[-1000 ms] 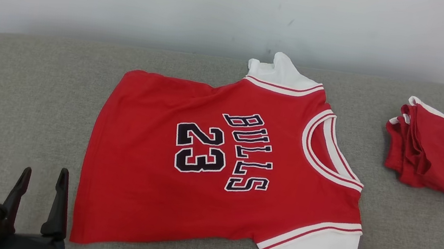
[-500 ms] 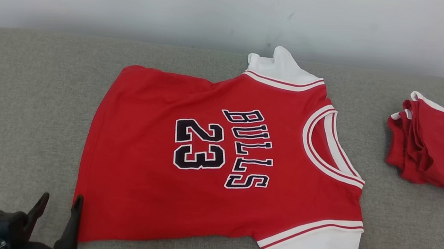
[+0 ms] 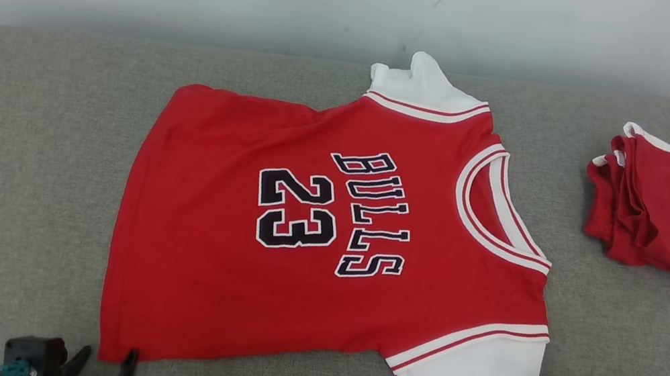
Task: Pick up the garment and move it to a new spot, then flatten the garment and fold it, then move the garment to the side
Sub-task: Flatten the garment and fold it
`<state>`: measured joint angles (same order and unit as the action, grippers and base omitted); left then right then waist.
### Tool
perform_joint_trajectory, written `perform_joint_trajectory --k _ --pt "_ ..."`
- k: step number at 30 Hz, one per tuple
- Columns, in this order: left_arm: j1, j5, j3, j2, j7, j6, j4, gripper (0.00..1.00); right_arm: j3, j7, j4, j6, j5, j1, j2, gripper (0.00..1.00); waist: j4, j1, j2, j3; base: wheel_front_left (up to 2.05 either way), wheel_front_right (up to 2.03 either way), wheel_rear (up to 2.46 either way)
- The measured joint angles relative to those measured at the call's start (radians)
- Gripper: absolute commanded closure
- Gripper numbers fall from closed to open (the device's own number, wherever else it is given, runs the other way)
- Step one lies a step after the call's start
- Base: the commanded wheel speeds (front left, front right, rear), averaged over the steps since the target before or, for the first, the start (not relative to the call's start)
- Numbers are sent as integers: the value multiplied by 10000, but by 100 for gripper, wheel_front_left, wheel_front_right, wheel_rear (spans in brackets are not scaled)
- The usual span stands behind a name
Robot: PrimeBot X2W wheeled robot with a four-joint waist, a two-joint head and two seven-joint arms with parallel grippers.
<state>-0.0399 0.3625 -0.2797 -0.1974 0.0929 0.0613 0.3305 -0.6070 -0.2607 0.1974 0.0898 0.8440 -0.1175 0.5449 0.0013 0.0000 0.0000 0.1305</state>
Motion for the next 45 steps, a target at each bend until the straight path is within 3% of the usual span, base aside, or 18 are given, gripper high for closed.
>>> perform_joint_trajectory --k 4,5,6,7,8,9,15,22,28,33,36,38,41,44,45 --pt "-321 2 8 6 144 2 290 0 -96 -313 42 84 -2 -145 -73 4 5 0 -1 36 0 0 0" --pt "-370 2 8 8 201 2 359 0 -96 -336 54 90 -2 -147 -86 22 11 0 -1 42 0 0 0" --pt "-370 2 8 8 201 2 359 2 -96 -336 54 90 -2 -147 -86 59 11 0 -1 42 0 0 0" --pt "-413 10 12 25 222 0 433 16 -105 -393 59 150 -6 -154 -102 84 19 0 -1 46 0 0 0" --pt "-473 102 38 65 251 2 491 71 -117 -439 59 159 -12 -170 -117 100 30 0 -1 48 0 0 0" --pt "-517 176 31 75 314 2 560 100 -113 -479 63 163 -12 -176 -140 100 40 0 -1 49 0 0 0" --pt "-557 251 25 82 395 -63 729 100 -109 -568 65 159 27 -285 -384 100 96 0 0 23 0 0 0" --pt "-551 263 100 -15 194 -136 186 100 679 -46 -119 159 374 -406 -382 100 148 1 0 -64 0 0 0" --pt "-1336 221 -150 -313 387 -694 -449 100 472 -612 -405 -19 337 -1227 -196 100 138 2 0 72 0 0 0" --pt "-3219 1231 -192 -443 1854 -1848 -518 100 190 -2652 -205 -460 976 -3243 -211 100 22 2 1 414 0 0 0" --pt "-4798 3068 38 -278 3607 -2011 71 100 359 -4061 612 -314 1419 -5305 -477 100 -63 2 1 734 0 0 0" --pt "-6192 3026 -25 -564 4612 -1921 476 100 650 -4606 1179 -56 1402 -7154 -800 100 -129 3 2 975 0 0 0" --pt "-8847 2892 765 -715 4836 -1756 851 100 1521 -4389 1693 109 445 -9616 -1097 100 -225 4 2 1360 0 0 0" --pt "-11191 2077 1616 -345 3515 -1009 550 100 2259 -2865 2010 134 -777 -11448 -1260 100 -291 3 2 1770 0 0 0" --pt "-11869 1967 1730 -268 3049 -972 512 100 2282 -2274 2125 161 -1058 -12075 -1212 100 -305 2 1 1914 0 0 0"
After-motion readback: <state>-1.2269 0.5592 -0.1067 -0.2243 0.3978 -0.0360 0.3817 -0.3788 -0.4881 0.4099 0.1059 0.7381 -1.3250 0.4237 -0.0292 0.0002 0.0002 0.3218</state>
